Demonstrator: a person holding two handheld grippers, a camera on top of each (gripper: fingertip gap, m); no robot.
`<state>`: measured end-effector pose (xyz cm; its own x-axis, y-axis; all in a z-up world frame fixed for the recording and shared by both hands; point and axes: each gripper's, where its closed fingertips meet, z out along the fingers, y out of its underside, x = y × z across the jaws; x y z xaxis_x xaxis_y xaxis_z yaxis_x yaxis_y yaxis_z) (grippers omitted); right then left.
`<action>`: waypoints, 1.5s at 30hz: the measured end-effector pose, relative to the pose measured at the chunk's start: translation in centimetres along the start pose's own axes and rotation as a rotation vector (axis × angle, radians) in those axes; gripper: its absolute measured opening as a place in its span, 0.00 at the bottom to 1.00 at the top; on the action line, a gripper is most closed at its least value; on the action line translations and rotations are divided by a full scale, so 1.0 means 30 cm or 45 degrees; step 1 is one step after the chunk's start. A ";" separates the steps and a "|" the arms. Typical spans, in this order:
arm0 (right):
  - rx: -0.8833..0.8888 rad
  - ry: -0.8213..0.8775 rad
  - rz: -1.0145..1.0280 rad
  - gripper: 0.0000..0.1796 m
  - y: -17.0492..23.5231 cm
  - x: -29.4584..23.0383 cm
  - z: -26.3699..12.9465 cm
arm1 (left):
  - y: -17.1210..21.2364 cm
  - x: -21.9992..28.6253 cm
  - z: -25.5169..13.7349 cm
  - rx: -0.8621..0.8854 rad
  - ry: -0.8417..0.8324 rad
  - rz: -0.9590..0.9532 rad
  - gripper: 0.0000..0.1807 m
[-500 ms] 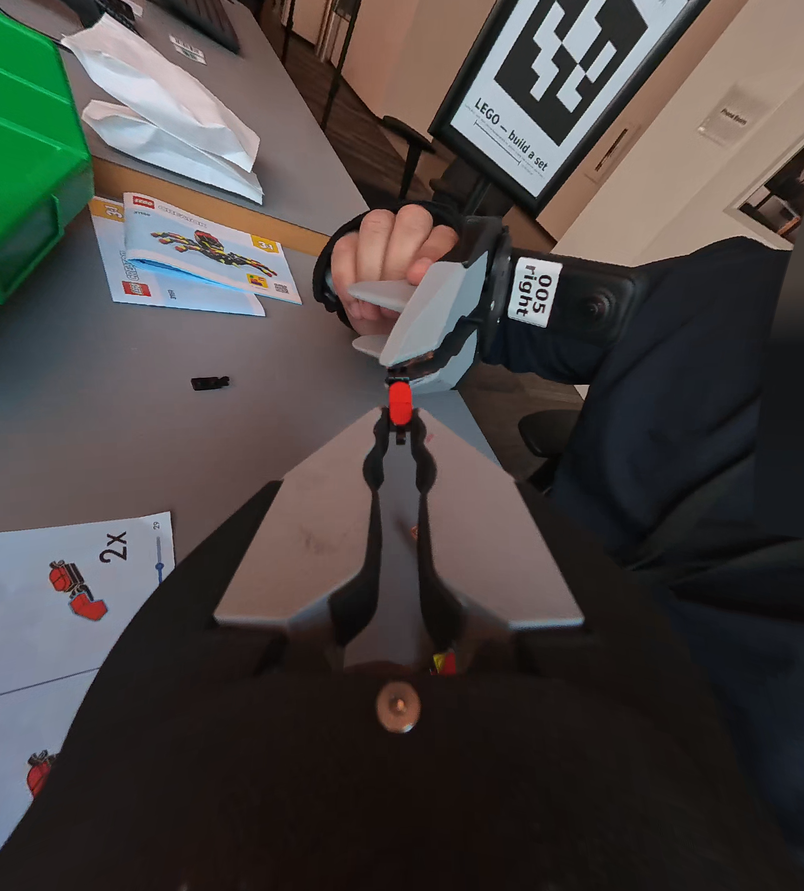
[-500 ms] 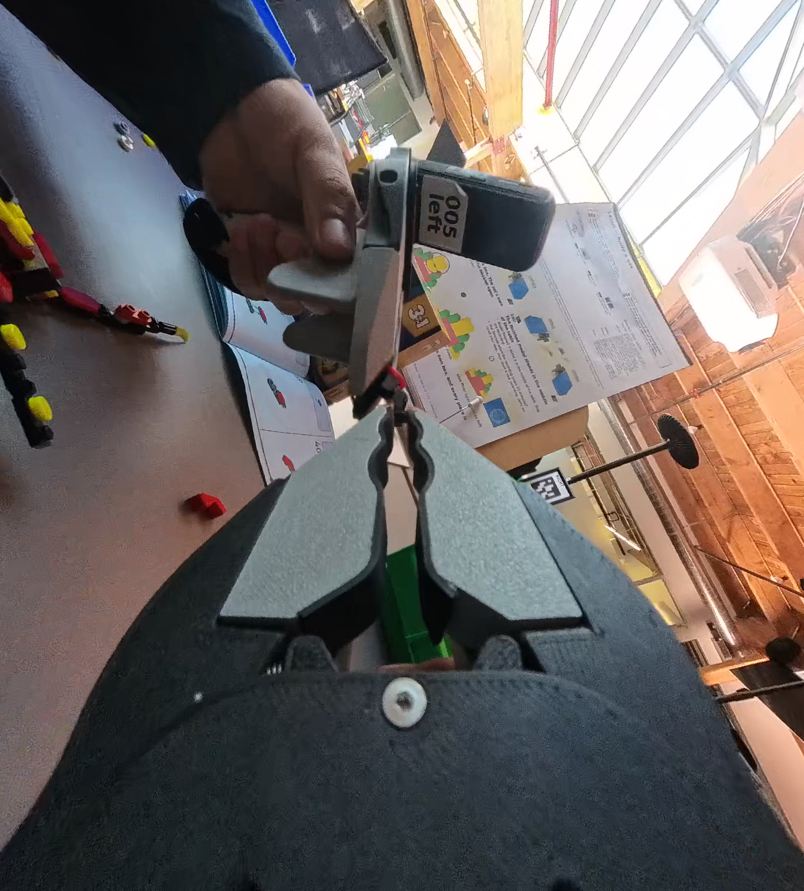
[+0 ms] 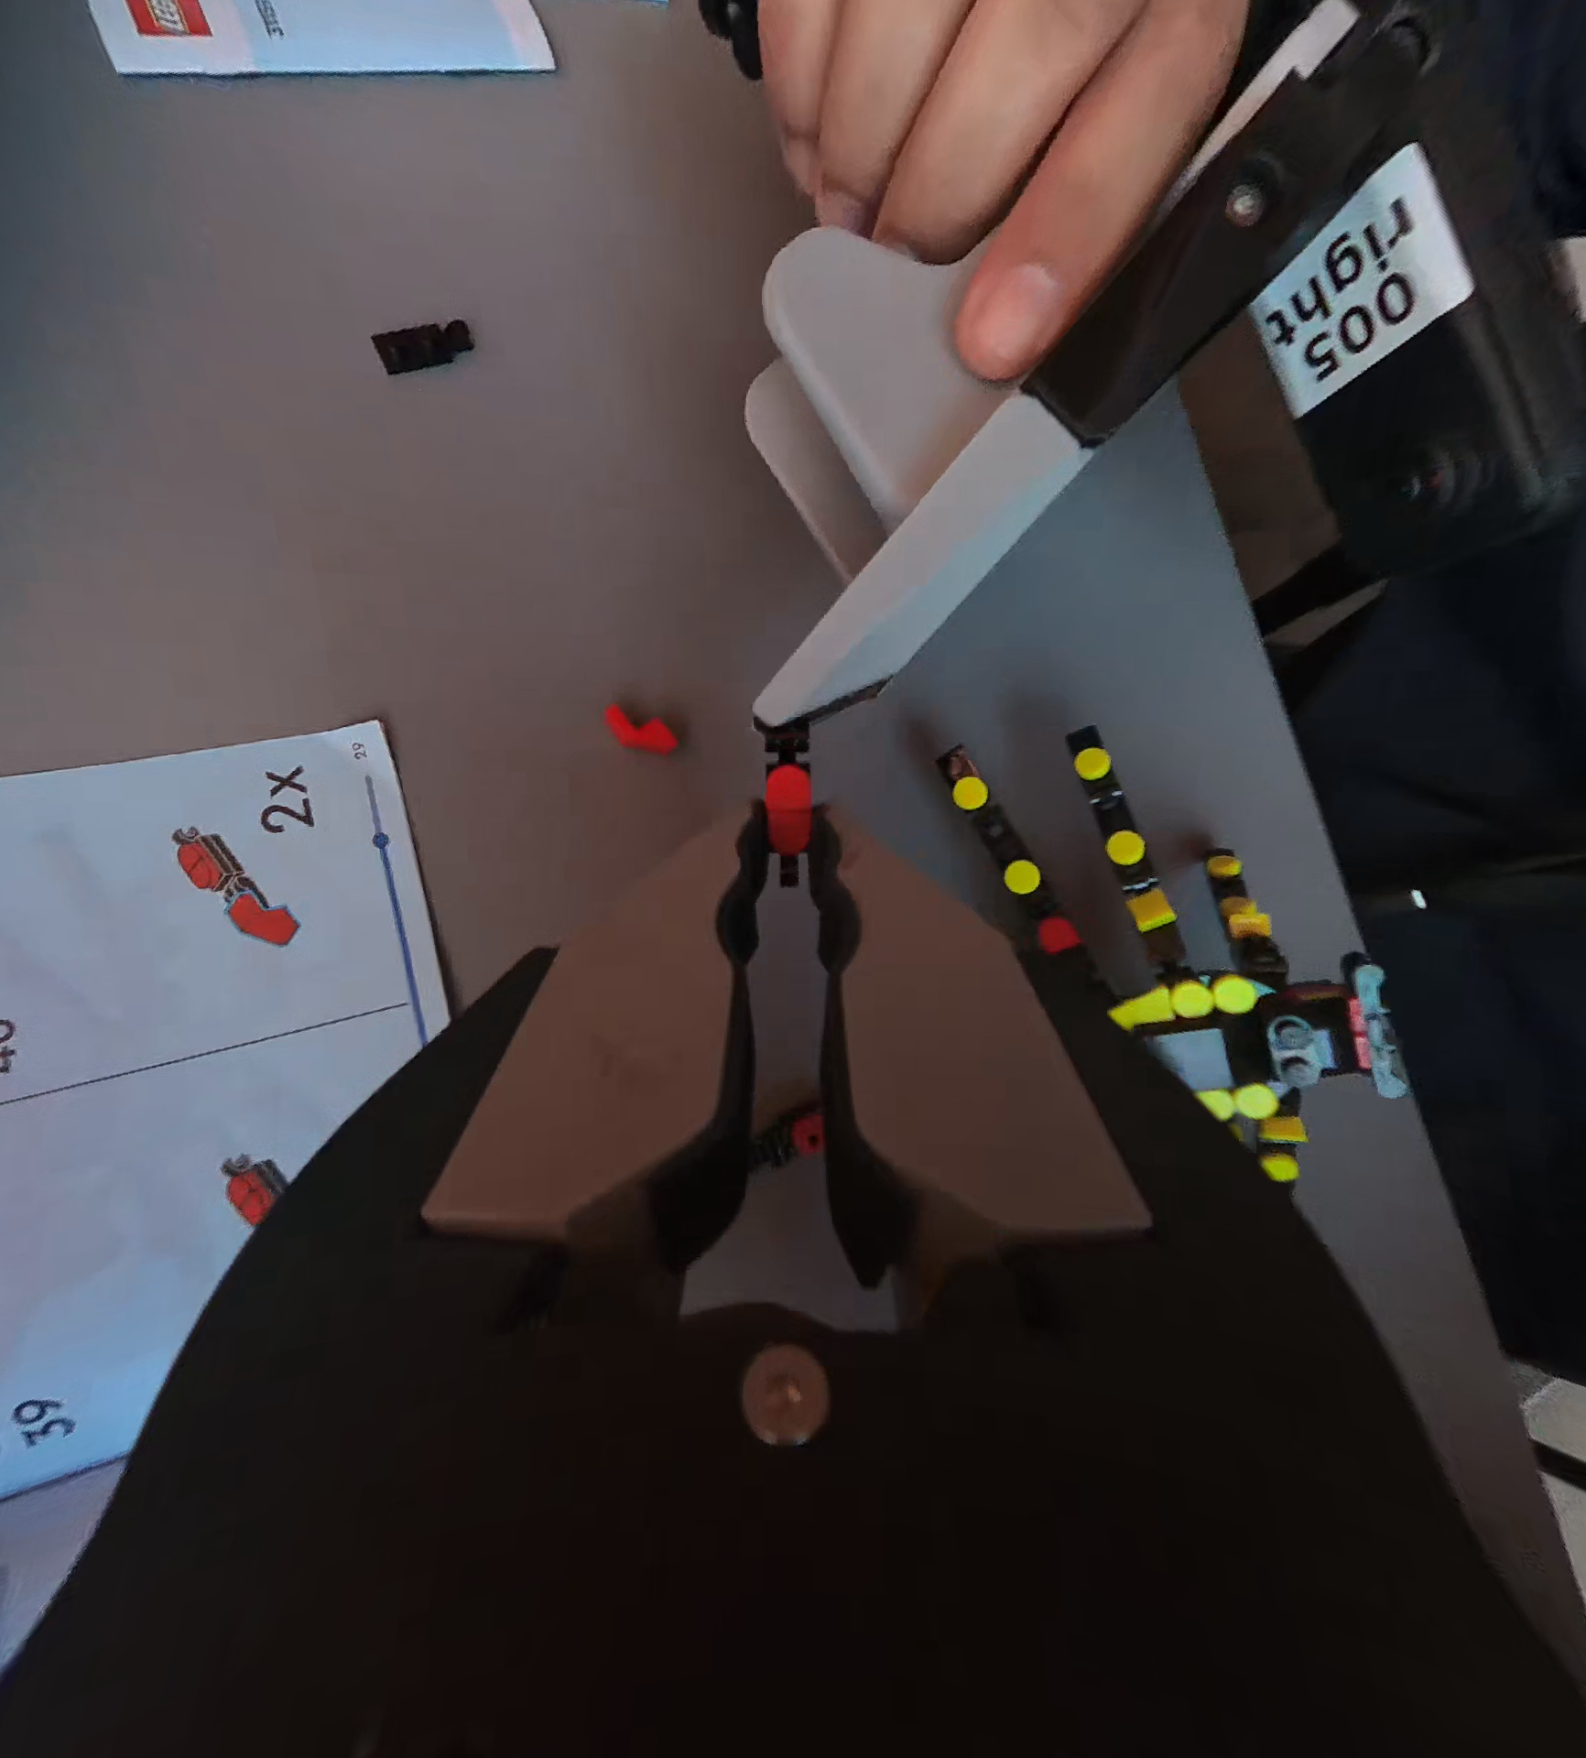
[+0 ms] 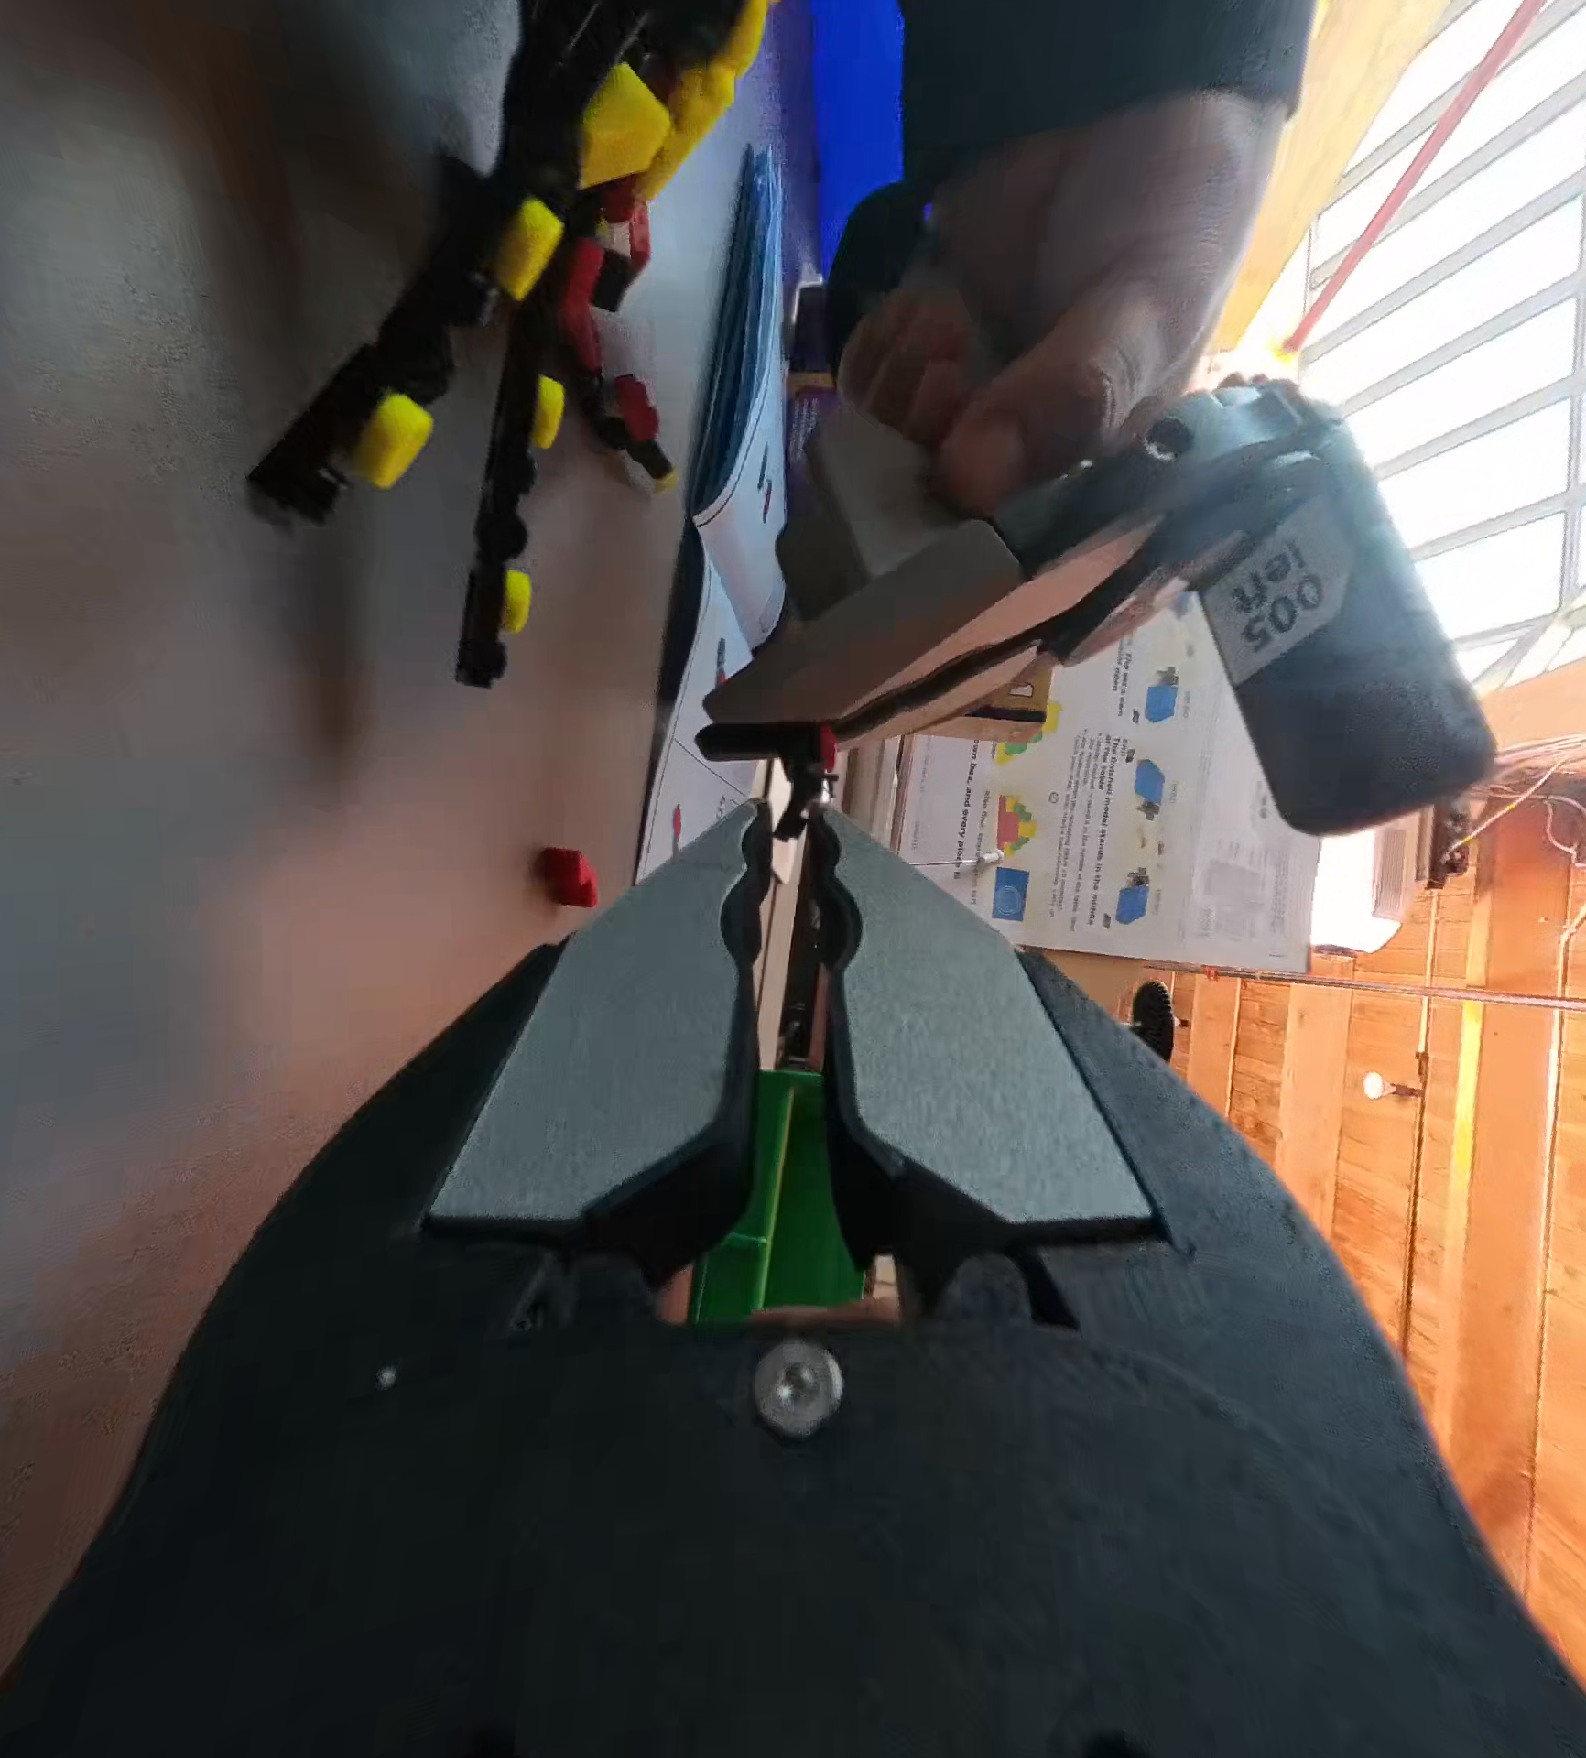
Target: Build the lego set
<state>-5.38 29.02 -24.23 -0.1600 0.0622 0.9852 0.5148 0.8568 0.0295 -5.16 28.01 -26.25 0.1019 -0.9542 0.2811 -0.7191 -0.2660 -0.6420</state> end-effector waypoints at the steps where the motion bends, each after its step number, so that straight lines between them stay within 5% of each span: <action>1: -0.002 -0.007 0.030 0.02 0.005 -0.001 0.003 | -0.004 -0.012 -0.003 0.002 -0.044 0.036 0.03; 7: -0.017 -0.087 0.812 0.04 0.150 0.085 0.010 | -0.056 -0.150 -0.067 0.022 -0.554 0.402 0.03; 13: 0.357 -0.555 1.916 0.15 0.169 0.098 0.017 | -0.106 -0.173 -0.066 0.078 -0.779 0.687 0.03; 17: 0.578 -0.834 2.333 0.13 0.151 0.100 0.010 | -0.140 -0.159 -0.069 0.114 -0.858 0.793 0.04; 21: 0.585 -0.914 2.384 0.10 0.128 0.081 0.024 | -0.129 -0.164 -0.044 0.024 -0.914 0.862 0.03; 22: 0.560 -0.907 2.389 0.08 0.130 0.075 0.032 | -0.126 -0.166 -0.038 0.004 -0.926 0.876 0.49; 36: 0.365 -0.850 2.342 0.04 0.173 0.027 0.066 | -0.106 -0.214 -0.029 -0.133 -1.036 0.750 0.48; 37: 0.318 -0.836 2.320 0.04 0.177 0.016 0.073 | -0.094 -0.223 -0.025 -0.160 -1.035 0.719 0.03; 45: 0.093 -0.791 2.172 0.03 0.174 -0.035 0.115 | -0.035 -0.245 -0.004 -0.289 -1.016 0.597 0.03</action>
<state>-5.44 35.18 -25.68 0.1796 0.9443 -0.2758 0.4011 -0.3263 -0.8559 -5.25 35.32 -27.56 0.1480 -0.7910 -0.5937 -0.9138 0.1203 -0.3880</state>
